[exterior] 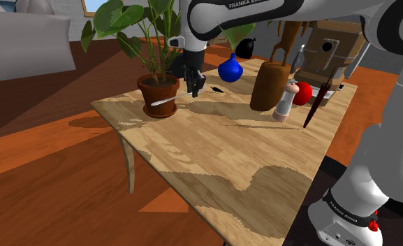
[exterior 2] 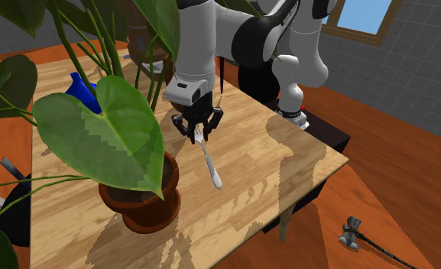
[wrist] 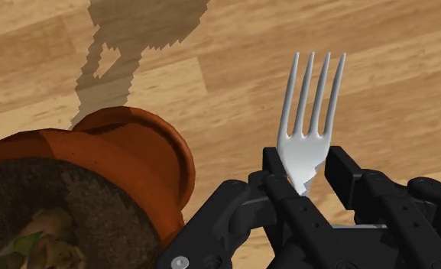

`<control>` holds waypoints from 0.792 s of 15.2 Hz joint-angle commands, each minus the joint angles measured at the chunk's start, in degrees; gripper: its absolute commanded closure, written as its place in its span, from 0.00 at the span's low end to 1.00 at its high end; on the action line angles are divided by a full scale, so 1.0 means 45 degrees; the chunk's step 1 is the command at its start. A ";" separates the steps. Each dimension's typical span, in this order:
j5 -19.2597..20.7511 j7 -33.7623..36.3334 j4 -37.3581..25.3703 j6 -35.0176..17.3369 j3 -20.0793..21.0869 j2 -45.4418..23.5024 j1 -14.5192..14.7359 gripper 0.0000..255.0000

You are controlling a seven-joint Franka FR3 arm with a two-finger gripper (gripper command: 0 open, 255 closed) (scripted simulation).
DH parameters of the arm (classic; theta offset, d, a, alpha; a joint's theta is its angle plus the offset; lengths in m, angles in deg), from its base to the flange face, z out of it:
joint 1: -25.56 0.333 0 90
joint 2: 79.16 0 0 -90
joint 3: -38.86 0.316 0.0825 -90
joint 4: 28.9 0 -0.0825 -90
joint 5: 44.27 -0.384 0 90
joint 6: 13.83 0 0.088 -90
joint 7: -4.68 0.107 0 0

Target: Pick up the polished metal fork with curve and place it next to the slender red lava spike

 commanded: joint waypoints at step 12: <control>-0.0021 -0.0095 -0.2298 0.2278 0.0006 -0.0026 0.0014 1.00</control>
